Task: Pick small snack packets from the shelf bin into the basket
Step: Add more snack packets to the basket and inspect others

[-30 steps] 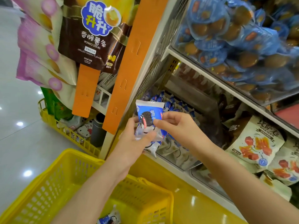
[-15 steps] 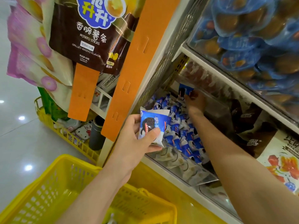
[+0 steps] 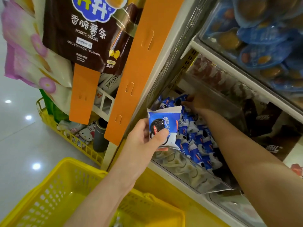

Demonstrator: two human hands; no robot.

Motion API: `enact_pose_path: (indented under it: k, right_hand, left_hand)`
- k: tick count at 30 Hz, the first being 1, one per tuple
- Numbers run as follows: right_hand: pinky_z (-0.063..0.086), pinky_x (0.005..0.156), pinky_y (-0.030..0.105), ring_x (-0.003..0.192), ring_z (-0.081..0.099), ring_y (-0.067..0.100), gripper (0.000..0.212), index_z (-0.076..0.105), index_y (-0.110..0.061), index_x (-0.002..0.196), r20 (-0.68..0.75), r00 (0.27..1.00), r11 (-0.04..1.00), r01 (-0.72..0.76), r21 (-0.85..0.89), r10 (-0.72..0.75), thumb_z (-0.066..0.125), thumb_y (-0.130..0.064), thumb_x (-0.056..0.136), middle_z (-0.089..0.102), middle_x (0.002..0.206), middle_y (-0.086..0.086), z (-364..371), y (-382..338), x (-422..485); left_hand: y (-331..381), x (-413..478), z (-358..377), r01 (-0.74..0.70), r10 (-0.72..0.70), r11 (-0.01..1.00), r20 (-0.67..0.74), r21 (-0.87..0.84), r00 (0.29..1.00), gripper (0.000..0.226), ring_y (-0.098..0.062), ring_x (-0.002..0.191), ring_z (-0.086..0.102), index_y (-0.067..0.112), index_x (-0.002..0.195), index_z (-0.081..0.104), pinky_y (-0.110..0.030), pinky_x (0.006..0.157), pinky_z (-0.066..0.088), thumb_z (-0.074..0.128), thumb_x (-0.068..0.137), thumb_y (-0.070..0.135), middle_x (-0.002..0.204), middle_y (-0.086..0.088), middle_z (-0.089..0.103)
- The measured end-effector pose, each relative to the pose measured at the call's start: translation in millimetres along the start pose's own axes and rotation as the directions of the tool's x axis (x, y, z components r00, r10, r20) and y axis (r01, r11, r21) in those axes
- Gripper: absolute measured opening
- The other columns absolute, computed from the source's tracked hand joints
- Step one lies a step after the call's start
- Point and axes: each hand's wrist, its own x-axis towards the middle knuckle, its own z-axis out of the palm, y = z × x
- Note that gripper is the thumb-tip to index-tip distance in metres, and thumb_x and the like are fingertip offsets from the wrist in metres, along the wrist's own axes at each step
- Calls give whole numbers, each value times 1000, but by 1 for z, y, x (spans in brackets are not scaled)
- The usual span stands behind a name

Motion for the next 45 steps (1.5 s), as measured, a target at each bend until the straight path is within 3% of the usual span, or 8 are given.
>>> enact_pose_path:
  k: [8,14,16,23,28,34,40,45]
  right_hand:
    - [40,65,26,75,55,17,33,53,-13,108,-110,994,989,41,145,-25,34,-39,99,54,82,0,-13,-46,-54]
    - [56,65,31,69,65,11,45,64,-24,85,-57,946,835,309,456,-319,34,-57,90,68,78,0,-30,-83,-191]
    - [55,68,44,76,64,17,25,64,-24,88,-92,912,825,402,398,-401,49,-45,90,68,82,3,-29,-80,-219]
    - [48,79,15,94,61,3,13,66,-13,85,-344,703,616,711,340,-622,68,-3,78,63,96,-6,-30,-45,-249]
    - [50,89,21,109,58,13,6,68,-2,81,-348,581,559,811,174,-735,64,2,79,61,105,4,-33,-27,-263]
    - [51,59,13,68,65,4,5,67,-20,86,-277,897,647,440,623,-344,62,-20,83,69,77,-7,-38,-37,-265]
    - [49,44,16,52,62,4,8,64,-11,87,-7,1000,605,11,796,-10,58,-15,90,70,63,-3,-31,-40,-249]
    - [55,63,19,71,70,11,13,57,-16,104,182,965,572,-43,819,-188,54,-17,92,74,81,-3,-20,-36,-251]
  left_hand:
    - [3,-9,6,17,-16,999,-18,39,1000,32,-8,72,67,21,116,55,-20,60,54,53,86,31,91,4,71]
    - [6,-16,8,-18,15,999,-89,-27,996,31,-7,68,64,19,117,52,-18,60,53,56,86,24,96,-1,66]
    - [5,-19,8,-85,86,996,-118,17,989,32,-7,77,66,20,116,52,-21,67,55,60,85,18,104,-2,63]
    - [2,-36,9,-277,284,950,-35,143,958,39,0,96,60,27,101,56,-14,79,47,71,74,3,108,2,61]
    - [2,-42,3,-459,512,695,67,554,856,57,-1,110,52,41,96,44,-15,90,44,69,74,-6,116,14,51]
    - [-2,-52,11,-301,281,758,127,578,951,41,0,78,59,36,99,53,-12,63,46,47,69,65,86,15,64]
    - [-4,-46,19,-47,46,997,14,69,999,61,-5,74,68,25,104,55,-17,59,52,68,52,53,88,5,72]
    - [-2,-38,4,-170,198,974,-198,150,960,27,-2,80,66,28,97,61,-13,59,50,65,72,37,89,6,70]
